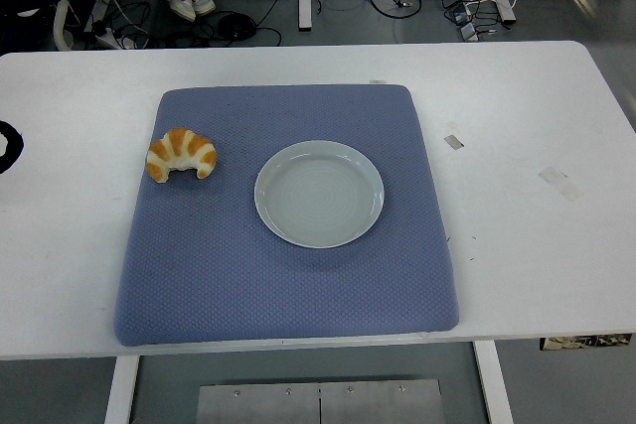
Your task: Place the bread on the plate
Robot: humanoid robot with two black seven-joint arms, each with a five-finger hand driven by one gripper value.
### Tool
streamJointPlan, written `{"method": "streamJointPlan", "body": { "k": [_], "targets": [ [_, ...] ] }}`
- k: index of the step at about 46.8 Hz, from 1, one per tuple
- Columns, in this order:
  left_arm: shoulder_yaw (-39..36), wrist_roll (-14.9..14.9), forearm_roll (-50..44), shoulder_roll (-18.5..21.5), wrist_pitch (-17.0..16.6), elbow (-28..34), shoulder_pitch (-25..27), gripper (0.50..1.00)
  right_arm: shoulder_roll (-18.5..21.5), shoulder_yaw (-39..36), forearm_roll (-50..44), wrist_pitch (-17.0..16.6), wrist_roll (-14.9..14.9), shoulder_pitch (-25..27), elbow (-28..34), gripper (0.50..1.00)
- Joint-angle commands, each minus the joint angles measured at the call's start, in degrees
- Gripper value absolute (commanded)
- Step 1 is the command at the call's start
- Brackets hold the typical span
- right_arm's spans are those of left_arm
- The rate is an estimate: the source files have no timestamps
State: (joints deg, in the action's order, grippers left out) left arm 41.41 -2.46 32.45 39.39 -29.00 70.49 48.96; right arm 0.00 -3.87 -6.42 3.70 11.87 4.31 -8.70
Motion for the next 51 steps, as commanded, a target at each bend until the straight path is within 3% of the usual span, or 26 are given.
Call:
{"method": "streamJointPlan", "body": {
  "k": [1,51],
  "targets": [
    [0.0,-0.1,0.1,0.0,0.0,0.0,0.0,0.989,0.0,0.0,0.0,0.0,0.0,0.0,0.0,1.000],
    [0.5,-0.1,-0.3,0.0,0.1,0.1,0.1,0.989,0.0,0.0,0.0,0.0,0.0,0.0,0.0,1.000]
  ]
}}
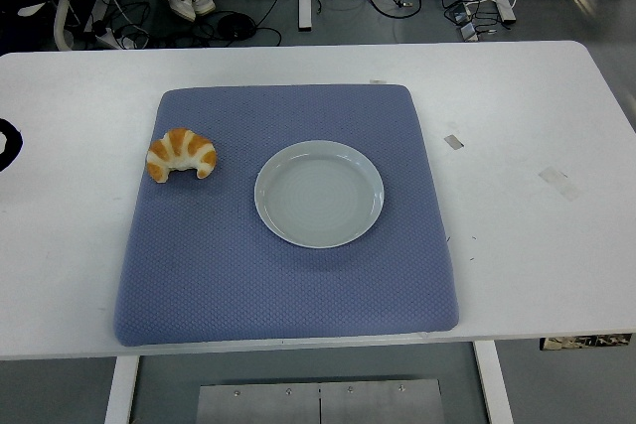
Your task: Place the bread on the plate
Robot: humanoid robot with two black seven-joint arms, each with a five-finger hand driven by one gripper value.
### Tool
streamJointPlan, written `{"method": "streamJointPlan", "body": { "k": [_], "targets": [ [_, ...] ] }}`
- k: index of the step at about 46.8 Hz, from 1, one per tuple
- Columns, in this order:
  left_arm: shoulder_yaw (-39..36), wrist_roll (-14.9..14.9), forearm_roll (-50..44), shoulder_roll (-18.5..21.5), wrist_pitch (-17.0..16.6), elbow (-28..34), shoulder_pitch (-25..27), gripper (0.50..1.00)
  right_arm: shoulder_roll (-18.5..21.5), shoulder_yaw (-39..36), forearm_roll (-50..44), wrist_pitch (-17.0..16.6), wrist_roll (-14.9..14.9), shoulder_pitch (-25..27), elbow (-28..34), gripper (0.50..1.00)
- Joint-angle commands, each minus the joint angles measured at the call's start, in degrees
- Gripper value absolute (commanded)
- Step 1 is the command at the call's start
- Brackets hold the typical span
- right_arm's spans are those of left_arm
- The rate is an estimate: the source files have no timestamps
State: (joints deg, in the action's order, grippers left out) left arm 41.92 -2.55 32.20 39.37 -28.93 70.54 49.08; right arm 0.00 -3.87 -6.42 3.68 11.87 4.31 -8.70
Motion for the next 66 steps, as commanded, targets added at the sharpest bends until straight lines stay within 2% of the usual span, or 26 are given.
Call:
{"method": "streamJointPlan", "body": {
  "k": [1,66],
  "targets": [
    [0.0,0.0,0.0,0.0,0.0,0.0,0.1,0.989,0.0,0.0,0.0,0.0,0.0,0.0,0.0,1.000],
    [-0.3,0.0,-0.2,0.0,0.0,-0.1,0.5,0.989,0.0,0.0,0.0,0.0,0.0,0.0,0.0,1.000]
  ]
}}
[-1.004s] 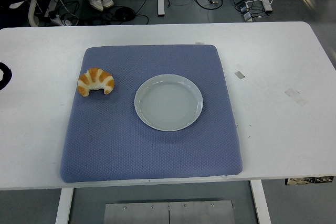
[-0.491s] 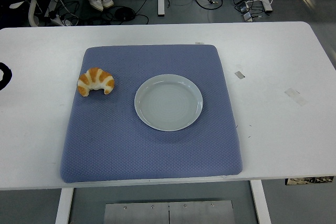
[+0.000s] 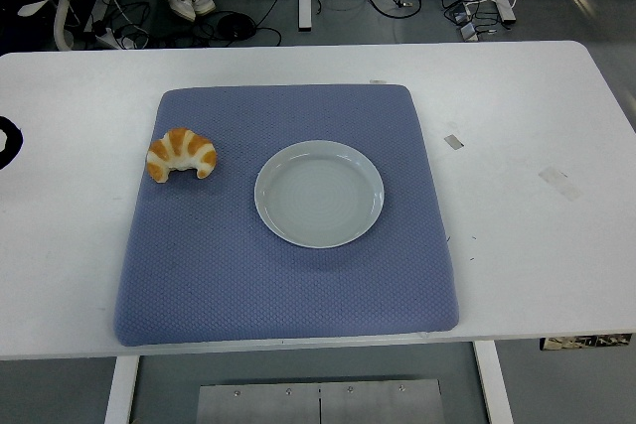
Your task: Place the bread on the plate
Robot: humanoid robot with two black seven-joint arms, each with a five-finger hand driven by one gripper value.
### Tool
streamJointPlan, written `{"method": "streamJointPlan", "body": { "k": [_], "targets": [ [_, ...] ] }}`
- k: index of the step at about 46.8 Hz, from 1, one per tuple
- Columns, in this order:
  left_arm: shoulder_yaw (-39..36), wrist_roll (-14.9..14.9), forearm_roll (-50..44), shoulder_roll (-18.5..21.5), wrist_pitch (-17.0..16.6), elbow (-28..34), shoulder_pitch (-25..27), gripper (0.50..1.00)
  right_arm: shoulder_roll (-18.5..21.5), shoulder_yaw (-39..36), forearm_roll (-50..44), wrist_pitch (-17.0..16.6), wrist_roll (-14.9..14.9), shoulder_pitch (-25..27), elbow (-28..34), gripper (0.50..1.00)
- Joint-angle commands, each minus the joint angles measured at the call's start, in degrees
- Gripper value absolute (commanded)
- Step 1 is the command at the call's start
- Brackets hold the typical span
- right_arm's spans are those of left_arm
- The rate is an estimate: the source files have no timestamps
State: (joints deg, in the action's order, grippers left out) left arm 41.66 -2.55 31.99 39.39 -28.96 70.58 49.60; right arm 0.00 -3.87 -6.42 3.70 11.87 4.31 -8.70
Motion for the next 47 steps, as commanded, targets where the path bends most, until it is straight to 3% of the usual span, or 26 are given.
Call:
{"method": "streamJointPlan", "body": {
  "k": [1,23,31,39,43,47],
  "targets": [
    [0.0,0.0,0.0,0.0,0.0,0.0,0.0,0.989,0.0,0.0,0.0,0.0,0.0,0.0,0.0,1.000],
    [-1.0,0.6,0.0,0.1,0.0,0.0,0.1,0.990,0.0,0.0,0.0,0.0,0.0,0.0,0.0,1.000],
    [-8.1,7.2,0.8,2.8,1.7,1.6,4.6,0.990,0.0,0.0,0.0,0.0,0.0,0.0,0.0,1.000],
    [-14.2,10.6,1.7,5.1,3.7,6.1,8.7,0.989,0.0,0.0,0.0,0.0,0.0,0.0,0.0,1.000],
    [-16.3,12.5,6.8,4.9,4.4,8.2,9.3,0.989,0.0,0.0,0.0,0.0,0.0,0.0,0.0,1.000],
    [-17.8,16.6,14.4,4.5,4.8,10.6,9.3,0.987,0.0,0.0,0.0,0.0,0.0,0.0,0.0,1.000]
  ]
}}
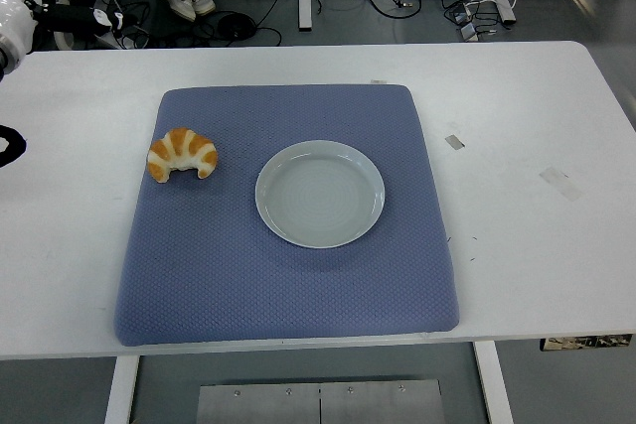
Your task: Place the bread on the plate
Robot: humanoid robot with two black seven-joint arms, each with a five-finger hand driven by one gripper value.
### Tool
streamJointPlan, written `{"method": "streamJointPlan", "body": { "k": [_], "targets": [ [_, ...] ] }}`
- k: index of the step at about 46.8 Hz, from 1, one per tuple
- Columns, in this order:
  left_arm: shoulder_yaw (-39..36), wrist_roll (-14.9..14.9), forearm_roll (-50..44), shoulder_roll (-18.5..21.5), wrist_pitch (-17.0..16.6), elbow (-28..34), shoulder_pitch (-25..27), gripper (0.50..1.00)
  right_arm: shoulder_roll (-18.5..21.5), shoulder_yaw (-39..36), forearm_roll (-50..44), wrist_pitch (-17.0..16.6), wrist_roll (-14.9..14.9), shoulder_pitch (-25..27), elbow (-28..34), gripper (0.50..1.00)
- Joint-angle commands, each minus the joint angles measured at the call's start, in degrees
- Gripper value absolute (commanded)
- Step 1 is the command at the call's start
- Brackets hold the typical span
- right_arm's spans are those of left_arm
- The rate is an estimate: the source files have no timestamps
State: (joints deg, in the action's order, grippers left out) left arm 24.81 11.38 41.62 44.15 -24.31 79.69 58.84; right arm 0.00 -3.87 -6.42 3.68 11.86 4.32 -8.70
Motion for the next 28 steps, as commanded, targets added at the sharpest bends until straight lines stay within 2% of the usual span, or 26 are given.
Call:
{"method": "streamJointPlan", "body": {
  "k": [1,6,13,21,28],
  "targets": [
    [-1.3,4.0,6.3,-0.3,0.1,2.1,0.1,0.986,0.0,0.0,0.0,0.0,0.0,0.0,0.0,1.000],
    [-2.0,8.0,10.3,-0.8,0.1,4.1,0.0,0.981,0.0,0.0,0.0,0.0,0.0,0.0,0.0,1.000],
    [-4.3,8.6,13.1,-1.1,0.1,5.0,0.3,0.978,0.0,0.0,0.0,0.0,0.0,0.0,0.0,1.000],
    [-8.4,11.0,21.3,-1.3,0.5,5.2,0.3,0.978,0.0,0.0,0.0,0.0,0.0,0.0,0.0,1.000],
    [-9.8,11.4,22.2,-1.3,3.5,5.5,0.4,0.977,0.0,0.0,0.0,0.0,0.0,0.0,0.0,1.000]
  ]
}}
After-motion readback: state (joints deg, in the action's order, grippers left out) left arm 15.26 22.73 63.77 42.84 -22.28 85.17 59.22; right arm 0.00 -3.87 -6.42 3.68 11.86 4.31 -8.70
